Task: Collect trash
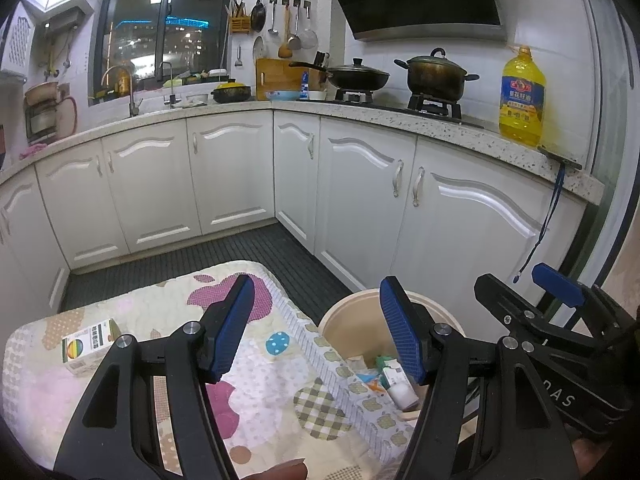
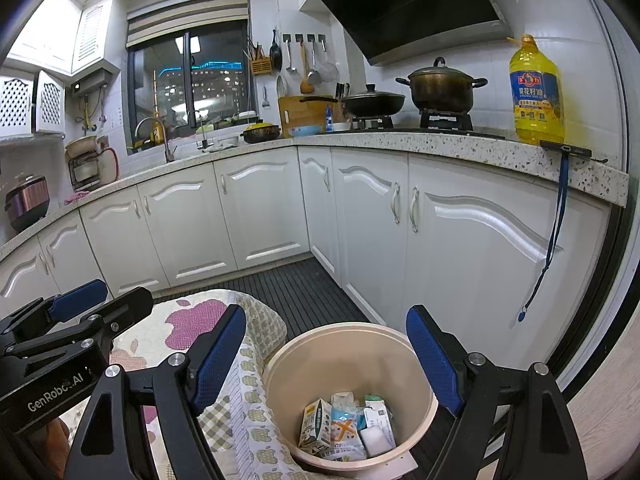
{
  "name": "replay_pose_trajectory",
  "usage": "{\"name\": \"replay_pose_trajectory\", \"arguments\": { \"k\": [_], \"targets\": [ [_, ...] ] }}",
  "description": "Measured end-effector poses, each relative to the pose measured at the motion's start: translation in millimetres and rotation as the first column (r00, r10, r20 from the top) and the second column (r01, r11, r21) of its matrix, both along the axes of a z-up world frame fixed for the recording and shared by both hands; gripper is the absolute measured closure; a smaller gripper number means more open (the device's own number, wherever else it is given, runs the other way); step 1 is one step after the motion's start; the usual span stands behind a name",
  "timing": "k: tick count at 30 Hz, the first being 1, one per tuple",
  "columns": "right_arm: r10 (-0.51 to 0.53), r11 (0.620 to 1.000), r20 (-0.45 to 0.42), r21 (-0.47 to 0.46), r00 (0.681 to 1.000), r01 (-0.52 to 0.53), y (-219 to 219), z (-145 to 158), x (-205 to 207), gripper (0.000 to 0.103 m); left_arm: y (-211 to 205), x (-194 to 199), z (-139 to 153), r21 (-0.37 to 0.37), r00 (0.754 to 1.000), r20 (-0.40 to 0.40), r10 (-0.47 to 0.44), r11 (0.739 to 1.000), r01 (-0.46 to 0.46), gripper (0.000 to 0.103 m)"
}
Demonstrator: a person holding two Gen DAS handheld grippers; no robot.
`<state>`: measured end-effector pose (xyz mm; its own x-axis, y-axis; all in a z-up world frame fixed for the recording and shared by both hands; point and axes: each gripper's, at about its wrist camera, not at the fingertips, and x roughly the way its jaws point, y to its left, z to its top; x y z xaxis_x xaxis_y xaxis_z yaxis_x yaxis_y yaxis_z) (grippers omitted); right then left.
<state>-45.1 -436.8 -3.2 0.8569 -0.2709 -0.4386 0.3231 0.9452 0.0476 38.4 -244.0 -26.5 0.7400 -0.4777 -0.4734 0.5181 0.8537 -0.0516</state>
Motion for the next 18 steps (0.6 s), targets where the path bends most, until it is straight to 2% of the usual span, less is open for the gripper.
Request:
{"name": "replay_pose_trajectory", "arguments": {
  "k": [18],
  "targets": [
    [-0.001,1.0,-0.004,0.002,1.0,0.001,-1.5,0.5,0.1,0.022,4.1,2.0,1.0,-0.01,1.0,-0.011,0.004,1.0,-0.004,0.039]
  ]
}}
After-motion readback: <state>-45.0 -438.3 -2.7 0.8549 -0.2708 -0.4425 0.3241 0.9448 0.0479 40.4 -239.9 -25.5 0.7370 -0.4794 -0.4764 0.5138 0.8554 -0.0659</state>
